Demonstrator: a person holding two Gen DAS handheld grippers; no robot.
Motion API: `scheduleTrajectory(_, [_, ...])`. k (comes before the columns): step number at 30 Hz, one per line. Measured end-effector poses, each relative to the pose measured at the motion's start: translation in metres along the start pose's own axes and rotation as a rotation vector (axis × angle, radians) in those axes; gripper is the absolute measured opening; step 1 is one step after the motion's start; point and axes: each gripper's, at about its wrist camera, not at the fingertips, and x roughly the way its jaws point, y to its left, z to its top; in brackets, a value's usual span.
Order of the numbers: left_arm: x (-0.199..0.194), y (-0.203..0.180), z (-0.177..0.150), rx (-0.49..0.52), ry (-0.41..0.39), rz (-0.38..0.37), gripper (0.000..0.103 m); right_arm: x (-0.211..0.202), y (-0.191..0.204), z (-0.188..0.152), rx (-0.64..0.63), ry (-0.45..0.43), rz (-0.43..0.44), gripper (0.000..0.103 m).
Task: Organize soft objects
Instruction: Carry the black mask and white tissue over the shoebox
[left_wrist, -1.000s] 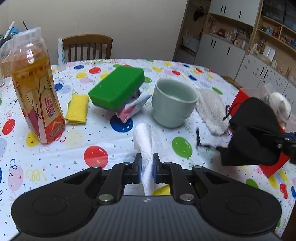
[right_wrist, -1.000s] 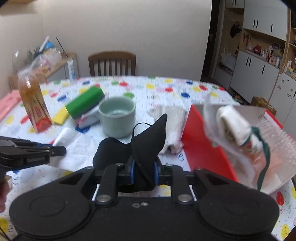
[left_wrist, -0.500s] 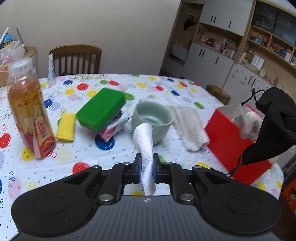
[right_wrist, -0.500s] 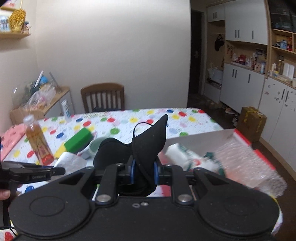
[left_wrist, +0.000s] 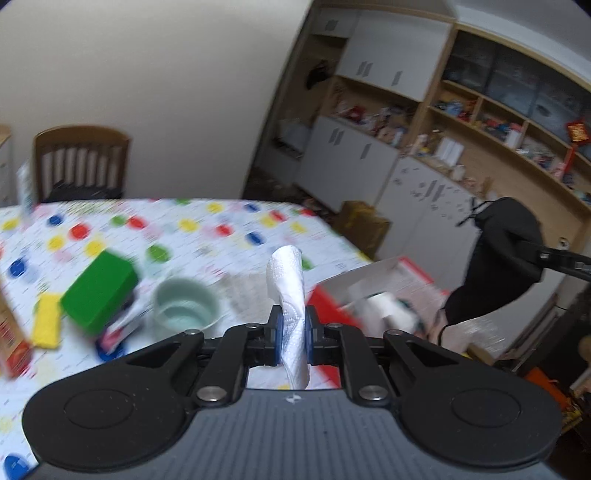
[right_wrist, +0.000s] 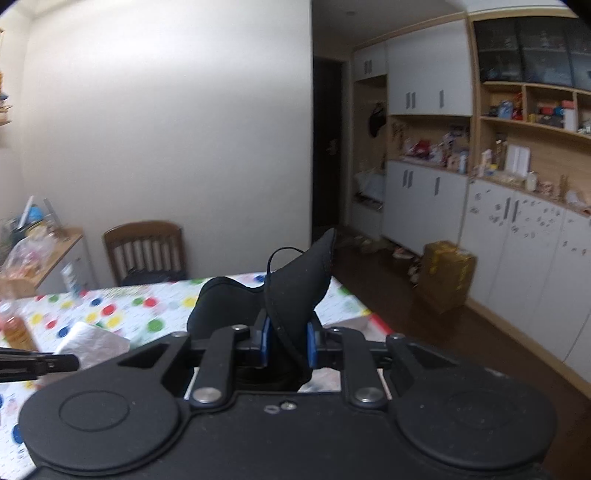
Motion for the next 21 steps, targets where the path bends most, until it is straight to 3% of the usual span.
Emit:
scheduleTrajectory(10, [0.032,-0.065,0.035,0.063,-0.020,-0.160,0.011,0.029,-0.043,0.013,0.008,-0.039,-0.156,0.017])
scheduleTrajectory(21, [0.090,-0.103,0.040,0.063,0.026,-0.244,0.011,0.074,-0.081,-0.009,0.073,0.056,-0.263,0.017])
